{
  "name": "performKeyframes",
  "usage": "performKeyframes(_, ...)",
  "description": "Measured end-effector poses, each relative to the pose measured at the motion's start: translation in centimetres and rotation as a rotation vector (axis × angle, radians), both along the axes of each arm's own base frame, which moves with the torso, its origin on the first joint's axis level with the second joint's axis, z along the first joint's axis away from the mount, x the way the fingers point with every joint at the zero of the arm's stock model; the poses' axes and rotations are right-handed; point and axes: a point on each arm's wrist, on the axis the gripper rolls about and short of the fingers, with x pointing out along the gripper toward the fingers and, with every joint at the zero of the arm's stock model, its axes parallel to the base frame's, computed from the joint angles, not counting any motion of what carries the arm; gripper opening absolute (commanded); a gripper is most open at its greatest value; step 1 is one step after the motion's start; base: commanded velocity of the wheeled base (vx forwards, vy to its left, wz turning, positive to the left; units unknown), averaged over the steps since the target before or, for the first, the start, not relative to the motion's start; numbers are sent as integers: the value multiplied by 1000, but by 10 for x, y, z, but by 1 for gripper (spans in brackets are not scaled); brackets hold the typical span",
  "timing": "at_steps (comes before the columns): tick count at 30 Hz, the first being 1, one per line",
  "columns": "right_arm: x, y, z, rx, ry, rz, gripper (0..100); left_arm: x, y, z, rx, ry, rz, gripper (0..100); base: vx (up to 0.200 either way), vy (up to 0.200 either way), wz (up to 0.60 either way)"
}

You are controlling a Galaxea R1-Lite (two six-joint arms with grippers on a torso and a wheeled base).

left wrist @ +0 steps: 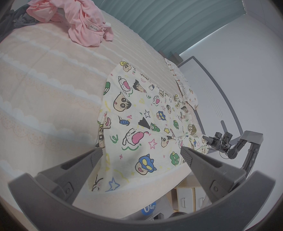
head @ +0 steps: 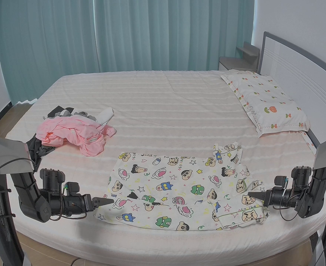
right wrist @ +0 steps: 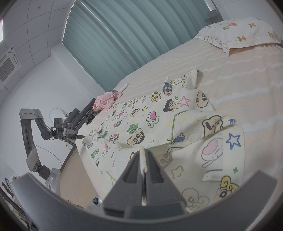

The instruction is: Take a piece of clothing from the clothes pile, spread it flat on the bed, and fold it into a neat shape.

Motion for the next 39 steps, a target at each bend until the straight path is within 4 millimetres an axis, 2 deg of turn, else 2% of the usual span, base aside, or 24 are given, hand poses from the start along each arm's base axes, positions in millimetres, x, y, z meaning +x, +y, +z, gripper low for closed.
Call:
performKeyframes(8,14,-5,5,-17,-10,-35,0,0,0,0,-13,1,7,100,0,0,0)
performKeyframes(21,17,-5,-1,-18,3,-38,0,0,0,0,-16,3,10,100,0,0,0)
performKeyframes(22,17,-5,-2,-18,5,-39,100,0,0,0,-16,3,10,100,0,0,0)
performKeyframes(30,17,-10,-9,-18,17,-53,100,1,0,1,-15,0,11,100,0,0,0)
performKeyframes(39,6,-23,0,-20,-31,-101,100,6,0,4,-30,1,38,100,0,0,0)
